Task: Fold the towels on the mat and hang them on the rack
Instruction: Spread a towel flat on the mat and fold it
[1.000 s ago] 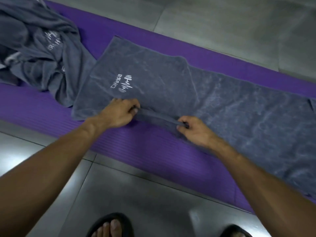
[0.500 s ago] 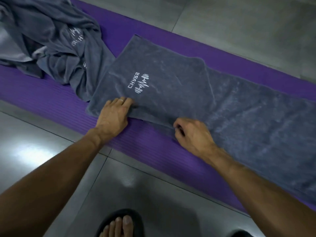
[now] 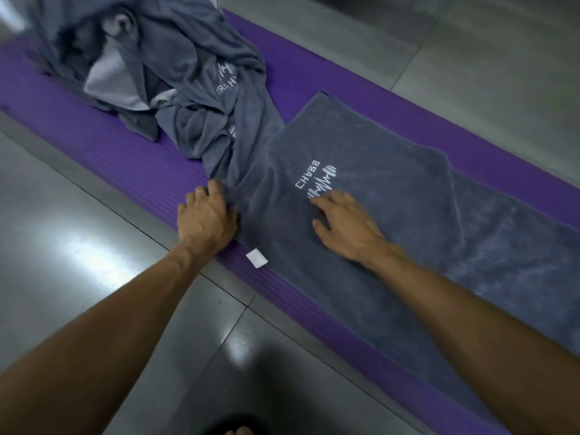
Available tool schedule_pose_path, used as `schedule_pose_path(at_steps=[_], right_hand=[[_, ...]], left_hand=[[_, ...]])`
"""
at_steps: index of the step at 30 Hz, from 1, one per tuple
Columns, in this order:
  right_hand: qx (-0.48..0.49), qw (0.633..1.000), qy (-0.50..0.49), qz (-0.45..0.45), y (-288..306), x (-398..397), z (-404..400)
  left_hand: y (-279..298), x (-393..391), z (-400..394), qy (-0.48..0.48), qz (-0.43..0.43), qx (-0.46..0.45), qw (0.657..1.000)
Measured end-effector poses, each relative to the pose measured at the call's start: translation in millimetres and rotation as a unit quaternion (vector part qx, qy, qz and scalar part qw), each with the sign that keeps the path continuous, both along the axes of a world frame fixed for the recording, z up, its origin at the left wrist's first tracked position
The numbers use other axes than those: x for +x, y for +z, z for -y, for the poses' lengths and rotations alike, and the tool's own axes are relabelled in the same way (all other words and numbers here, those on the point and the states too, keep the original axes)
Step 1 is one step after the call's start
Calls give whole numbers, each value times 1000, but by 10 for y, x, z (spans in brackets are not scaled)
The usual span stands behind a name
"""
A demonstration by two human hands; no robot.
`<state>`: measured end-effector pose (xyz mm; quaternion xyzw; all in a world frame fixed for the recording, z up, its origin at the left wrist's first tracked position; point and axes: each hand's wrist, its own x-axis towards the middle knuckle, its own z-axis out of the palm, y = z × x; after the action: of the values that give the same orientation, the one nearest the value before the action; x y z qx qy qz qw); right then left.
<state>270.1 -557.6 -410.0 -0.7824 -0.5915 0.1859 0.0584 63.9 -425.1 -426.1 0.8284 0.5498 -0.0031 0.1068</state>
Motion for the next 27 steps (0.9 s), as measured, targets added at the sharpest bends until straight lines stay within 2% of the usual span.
schedule_pose_path(at_steps=[4, 7, 9, 11, 13, 15, 16, 18, 20, 24, 27], right_hand=[[-58, 995, 57, 54, -49, -26, -461], [-82, 985, 102, 113, -122, 5, -626], [-55, 986, 106, 115, -100, 94, -773], [-53, 992, 79, 88, -28, 203, -950], [-59, 994, 48, 73, 15, 300, -1110], [-44, 998, 13, 52, 33, 348, -1244], [-28, 999, -4, 35, 37, 356, -1322], [6, 1000, -16, 16, 43, 309, -1549], [19, 1000, -6, -5, 55, 219, -1815], [-66, 997, 28, -5, -51, -113, -2270], [-24, 999, 16, 19, -80, -245, -2515]], left_hand=[[-108, -123, -154, -11, 74, -58, 996], [-111, -285, -245, -16, 79, 3, 997], [-113, -249, -373, -81, 102, 89, 987], [-95, -33, -590, -188, 119, 135, 966], [-83, 242, -838, -311, 64, 123, 940], [-70, 394, -1077, -376, -2, 73, 924], [-58, 413, -1190, -378, -39, 45, 924], [-49, 372, -1363, -370, -81, 50, 924], [-62, 324, -1388, -370, -51, 72, 925], [-164, 212, -1353, -384, -37, 132, 913], [-26, 16, -1532, -361, 3, 204, 910]])
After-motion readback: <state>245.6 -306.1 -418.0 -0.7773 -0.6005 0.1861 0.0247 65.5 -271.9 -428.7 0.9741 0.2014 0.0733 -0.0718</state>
